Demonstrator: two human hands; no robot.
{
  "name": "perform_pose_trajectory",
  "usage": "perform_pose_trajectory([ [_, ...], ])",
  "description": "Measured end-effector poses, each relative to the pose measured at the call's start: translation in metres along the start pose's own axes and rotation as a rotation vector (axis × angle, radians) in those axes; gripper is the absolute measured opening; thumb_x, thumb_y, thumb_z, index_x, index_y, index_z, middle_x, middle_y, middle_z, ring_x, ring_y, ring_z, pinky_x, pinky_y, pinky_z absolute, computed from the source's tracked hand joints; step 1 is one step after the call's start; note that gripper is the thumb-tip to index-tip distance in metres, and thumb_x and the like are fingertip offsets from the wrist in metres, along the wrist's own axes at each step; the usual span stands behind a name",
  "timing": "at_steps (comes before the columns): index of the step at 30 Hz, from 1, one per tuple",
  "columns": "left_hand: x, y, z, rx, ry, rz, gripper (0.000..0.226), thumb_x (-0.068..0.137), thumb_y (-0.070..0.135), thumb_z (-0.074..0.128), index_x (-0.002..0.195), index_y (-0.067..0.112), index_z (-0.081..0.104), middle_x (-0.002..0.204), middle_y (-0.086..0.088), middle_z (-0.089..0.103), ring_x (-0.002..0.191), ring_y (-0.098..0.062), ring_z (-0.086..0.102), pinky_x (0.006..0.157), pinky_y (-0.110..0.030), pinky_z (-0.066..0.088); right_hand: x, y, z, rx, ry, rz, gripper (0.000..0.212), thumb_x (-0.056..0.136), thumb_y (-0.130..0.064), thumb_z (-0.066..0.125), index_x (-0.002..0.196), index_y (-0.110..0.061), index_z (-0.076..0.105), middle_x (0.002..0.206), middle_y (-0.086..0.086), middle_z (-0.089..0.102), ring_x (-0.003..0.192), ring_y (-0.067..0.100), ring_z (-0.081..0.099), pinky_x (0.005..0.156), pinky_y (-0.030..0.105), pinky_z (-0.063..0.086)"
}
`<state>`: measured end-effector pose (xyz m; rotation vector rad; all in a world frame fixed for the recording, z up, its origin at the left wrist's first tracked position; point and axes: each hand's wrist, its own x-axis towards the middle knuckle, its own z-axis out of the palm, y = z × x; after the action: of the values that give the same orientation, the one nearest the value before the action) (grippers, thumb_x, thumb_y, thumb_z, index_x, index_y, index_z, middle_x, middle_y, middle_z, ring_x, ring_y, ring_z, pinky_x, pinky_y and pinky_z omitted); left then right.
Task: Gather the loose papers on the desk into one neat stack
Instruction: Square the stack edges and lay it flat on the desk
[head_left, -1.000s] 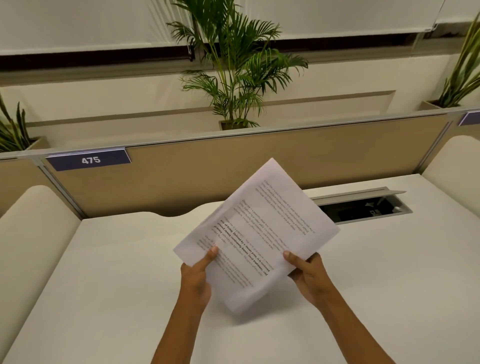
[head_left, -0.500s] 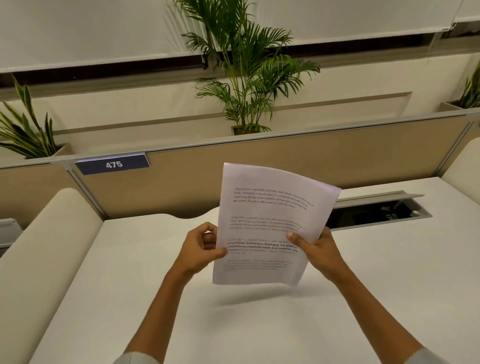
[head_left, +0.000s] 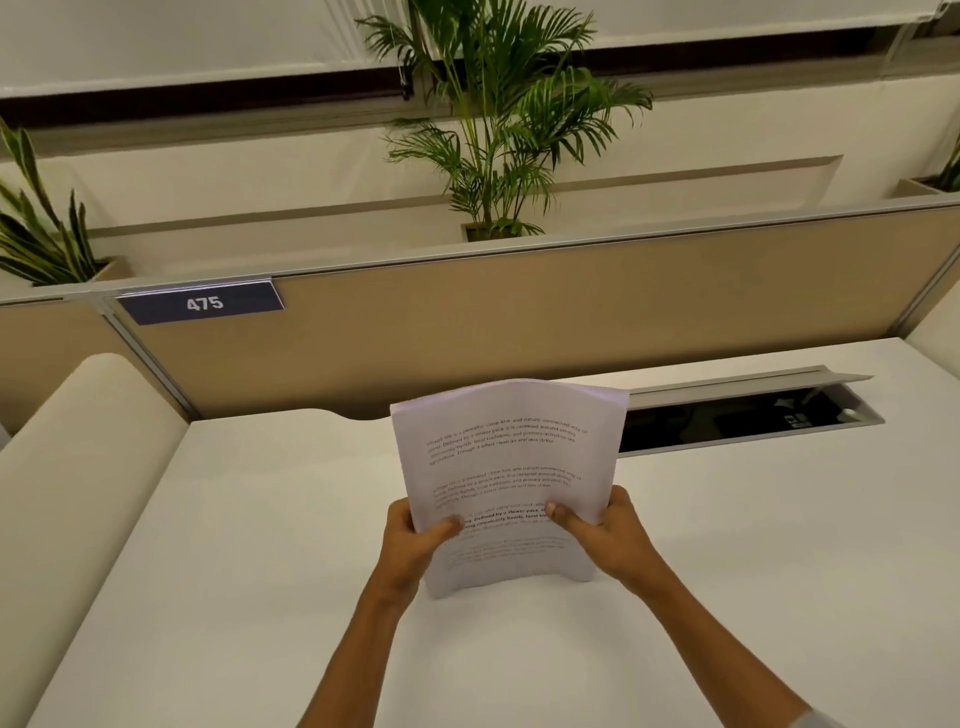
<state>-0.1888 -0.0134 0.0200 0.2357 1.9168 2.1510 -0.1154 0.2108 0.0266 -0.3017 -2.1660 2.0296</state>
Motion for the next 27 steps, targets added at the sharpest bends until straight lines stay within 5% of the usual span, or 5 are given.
perform_pose_trajectory([
  [10, 0.004, 0.032, 0.007, -0.017, -0.025, 0.168, 0.041, 0.055, 0.04, 0.077, 0.094, 0.048, 0.073, 0.096, 0.01, 0.077, 0.094, -0.022, 0.071, 0.071, -0.035, 0.061, 0.009, 0.008, 0.004, 0.025, 0.005, -0.055, 0.029, 0.085, -0.01, 0.072, 0.105, -0.03, 0.068, 0.106, -0.005, 0.074, 0.097, 0.011, 0.07, 0.078, 0.025, 0.059],
  [14, -0.003, 0.018, 0.008, 0.0, 0.067, 0.142, 0.043, 0.062, 0.02, 0.076, 0.097, 0.044, 0.073, 0.094, 0.008, 0.076, 0.094, -0.026, 0.07, 0.078, -0.045, 0.062, 0.008, 0.012, 0.006, -0.005, -0.021, -0.063, 0.036, 0.083, -0.007, 0.073, 0.099, -0.039, 0.069, 0.1, -0.009, 0.075, 0.098, 0.012, 0.069, 0.077, 0.026, 0.059],
  [18, -0.008, 0.008, 0.007, 0.021, 0.066, 0.154, 0.054, 0.064, 0.007, 0.067, 0.093, 0.053, 0.071, 0.091, 0.015, 0.075, 0.094, -0.014, 0.07, 0.074, -0.035, 0.062, 0.008, 0.017, 0.004, -0.004, -0.039, -0.074, 0.035, 0.084, -0.006, 0.072, 0.104, -0.034, 0.066, 0.105, -0.005, 0.073, 0.099, 0.013, 0.068, 0.079, 0.026, 0.06],
  [23, -0.01, -0.015, 0.004, 0.082, 0.085, 0.077, 0.048, 0.064, 0.005, 0.067, 0.105, 0.029, 0.063, 0.102, 0.001, 0.071, 0.099, -0.022, 0.067, 0.078, -0.034, 0.062, 0.007, 0.038, 0.004, -0.049, -0.076, -0.013, 0.03, 0.088, -0.011, 0.069, 0.108, -0.033, 0.064, 0.111, -0.004, 0.071, 0.1, 0.007, 0.066, 0.078, 0.022, 0.057],
  [27, -0.013, -0.039, -0.003, 0.166, 0.072, -0.048, 0.037, 0.07, 0.007, 0.063, 0.096, 0.032, 0.067, 0.092, 0.016, 0.076, 0.091, -0.006, 0.069, 0.069, -0.02, 0.058, 0.008, 0.052, 0.001, -0.093, -0.089, 0.026, 0.027, 0.089, -0.015, 0.067, 0.108, -0.035, 0.066, 0.104, -0.014, 0.073, 0.099, 0.006, 0.067, 0.079, 0.019, 0.056],
])
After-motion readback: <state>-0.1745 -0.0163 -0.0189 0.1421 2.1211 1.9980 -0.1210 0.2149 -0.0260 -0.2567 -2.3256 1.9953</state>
